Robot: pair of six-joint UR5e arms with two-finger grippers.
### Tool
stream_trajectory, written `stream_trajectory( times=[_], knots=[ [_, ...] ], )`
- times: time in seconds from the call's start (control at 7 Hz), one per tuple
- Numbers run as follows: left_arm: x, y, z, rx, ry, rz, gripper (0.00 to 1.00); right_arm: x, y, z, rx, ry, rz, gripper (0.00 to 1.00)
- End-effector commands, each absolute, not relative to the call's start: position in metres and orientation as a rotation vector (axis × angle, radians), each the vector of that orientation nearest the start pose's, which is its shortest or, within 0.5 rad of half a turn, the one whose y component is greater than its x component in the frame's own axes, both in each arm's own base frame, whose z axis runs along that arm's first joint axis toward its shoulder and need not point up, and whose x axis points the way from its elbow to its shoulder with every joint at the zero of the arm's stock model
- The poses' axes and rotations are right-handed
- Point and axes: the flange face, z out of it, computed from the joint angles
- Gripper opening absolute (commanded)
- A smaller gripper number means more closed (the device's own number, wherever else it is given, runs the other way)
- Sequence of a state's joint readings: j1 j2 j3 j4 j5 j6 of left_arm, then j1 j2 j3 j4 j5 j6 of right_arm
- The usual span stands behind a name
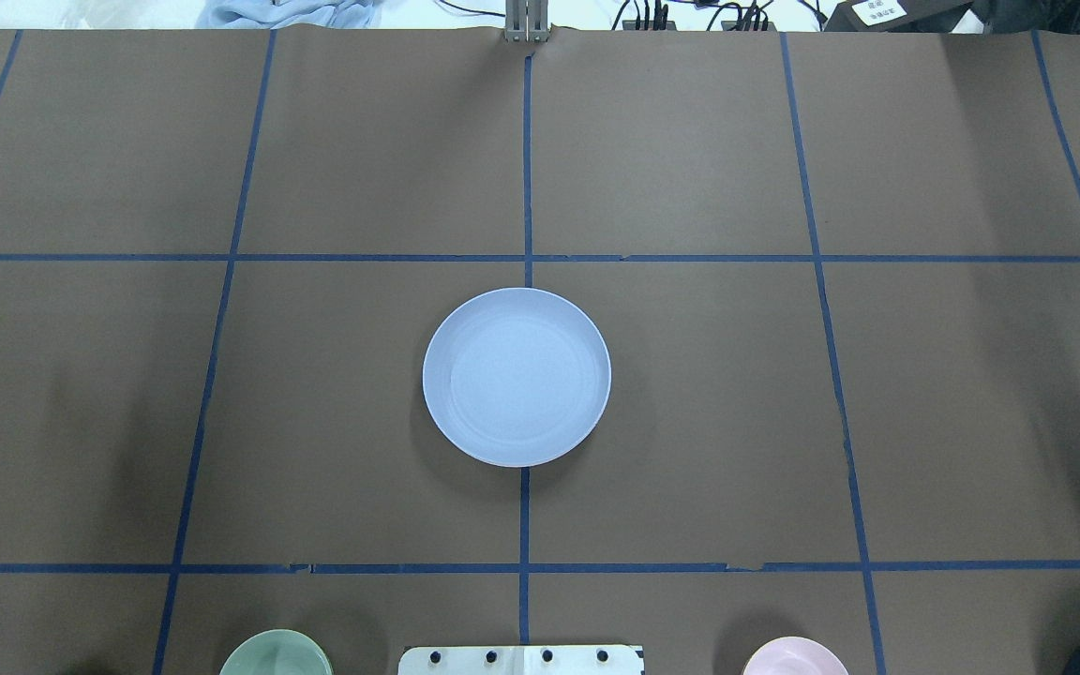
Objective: Stack three plates with pink and blue
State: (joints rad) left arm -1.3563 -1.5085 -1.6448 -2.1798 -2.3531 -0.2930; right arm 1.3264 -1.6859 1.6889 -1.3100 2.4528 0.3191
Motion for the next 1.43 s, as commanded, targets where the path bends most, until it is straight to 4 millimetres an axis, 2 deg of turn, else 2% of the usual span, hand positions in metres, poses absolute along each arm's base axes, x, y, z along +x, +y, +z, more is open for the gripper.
stream_trajectory(
  times=[0.0, 1.29],
  knots=[
    [0.0423, -0.4899, 0.582, 0.378, 0.879, 0.17, 0.99, -0.0562, -0.4561, 0.6193, -0.009, -0.911, -0.047, 1.0],
    [0.0446, -0.4891, 0.583, 0.365, 0.901, 0.177, 0.99, -0.0592, -0.4564, 0.6193, -0.012, -0.911, -0.053, 1.0]
  ],
)
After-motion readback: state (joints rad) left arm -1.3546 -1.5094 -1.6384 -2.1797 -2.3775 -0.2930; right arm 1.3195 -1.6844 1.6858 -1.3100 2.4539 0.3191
